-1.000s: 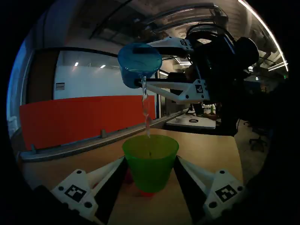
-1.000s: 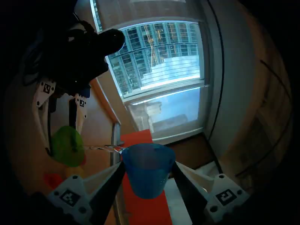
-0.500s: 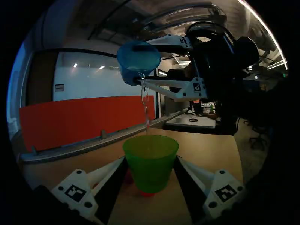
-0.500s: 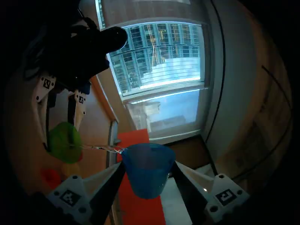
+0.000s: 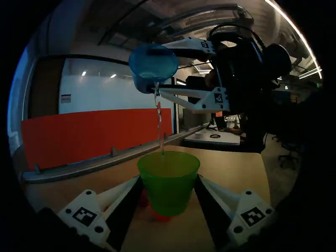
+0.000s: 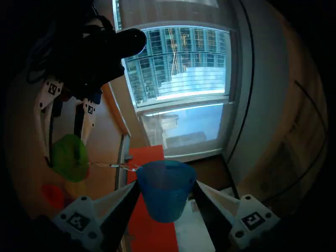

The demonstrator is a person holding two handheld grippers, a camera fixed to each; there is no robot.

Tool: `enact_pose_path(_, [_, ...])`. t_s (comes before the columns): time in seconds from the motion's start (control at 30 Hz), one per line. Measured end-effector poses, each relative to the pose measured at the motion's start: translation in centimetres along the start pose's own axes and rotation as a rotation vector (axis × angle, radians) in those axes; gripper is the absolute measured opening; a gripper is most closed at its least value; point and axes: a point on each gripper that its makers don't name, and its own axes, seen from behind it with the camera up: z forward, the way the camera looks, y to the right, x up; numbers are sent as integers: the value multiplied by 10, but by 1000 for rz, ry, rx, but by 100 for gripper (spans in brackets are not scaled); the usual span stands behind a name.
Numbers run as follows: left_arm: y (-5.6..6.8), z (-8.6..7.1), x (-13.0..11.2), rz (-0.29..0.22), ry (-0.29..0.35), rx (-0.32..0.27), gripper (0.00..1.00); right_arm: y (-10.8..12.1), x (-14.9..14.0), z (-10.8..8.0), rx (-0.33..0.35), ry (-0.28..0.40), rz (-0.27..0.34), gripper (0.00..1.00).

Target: Pour water

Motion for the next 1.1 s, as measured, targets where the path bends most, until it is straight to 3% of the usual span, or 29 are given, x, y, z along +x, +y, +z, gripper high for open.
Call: enact_pose_path(1.1, [-2, 2, 2, -7, 11, 14, 81, 9, 0, 1, -18, -7, -131, 88])
